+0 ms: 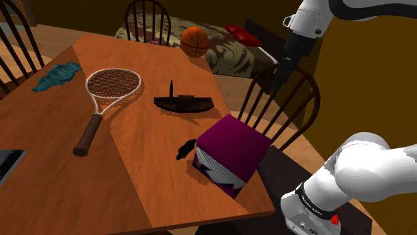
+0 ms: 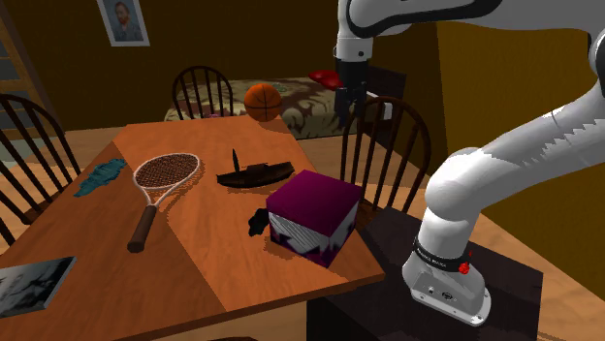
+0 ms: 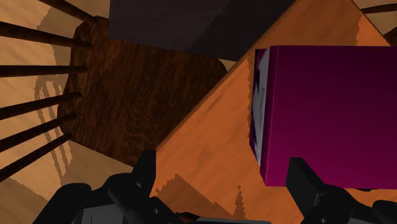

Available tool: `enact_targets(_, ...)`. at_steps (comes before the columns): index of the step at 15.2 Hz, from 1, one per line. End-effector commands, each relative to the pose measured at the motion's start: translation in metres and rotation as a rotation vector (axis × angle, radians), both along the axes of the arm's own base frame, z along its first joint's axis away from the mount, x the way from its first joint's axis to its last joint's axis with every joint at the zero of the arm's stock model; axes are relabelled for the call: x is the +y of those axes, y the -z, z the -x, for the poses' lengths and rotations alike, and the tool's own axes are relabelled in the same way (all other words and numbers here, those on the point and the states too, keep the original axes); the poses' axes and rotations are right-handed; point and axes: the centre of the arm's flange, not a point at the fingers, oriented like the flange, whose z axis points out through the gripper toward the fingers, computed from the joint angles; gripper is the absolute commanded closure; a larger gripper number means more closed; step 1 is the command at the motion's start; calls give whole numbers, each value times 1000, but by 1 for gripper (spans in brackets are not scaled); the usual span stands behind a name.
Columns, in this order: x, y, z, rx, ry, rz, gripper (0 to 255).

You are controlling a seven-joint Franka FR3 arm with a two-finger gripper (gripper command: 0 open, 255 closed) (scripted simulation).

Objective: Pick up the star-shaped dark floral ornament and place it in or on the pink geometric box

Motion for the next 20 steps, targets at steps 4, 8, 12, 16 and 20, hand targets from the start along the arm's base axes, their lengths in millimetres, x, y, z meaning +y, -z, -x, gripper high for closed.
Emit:
enact_targets(4, 41, 15, -4, -8, 38, 33, 0)
enact_targets(8, 95, 38, -12, -19, 88, 77, 0)
enact_targets(12, 147, 62, -23, -30, 139, 122, 0)
enact_targets(16, 198, 89, -37, -41, 189, 166, 0)
enact_targets(20, 246, 118, -54, -52, 240, 210, 0)
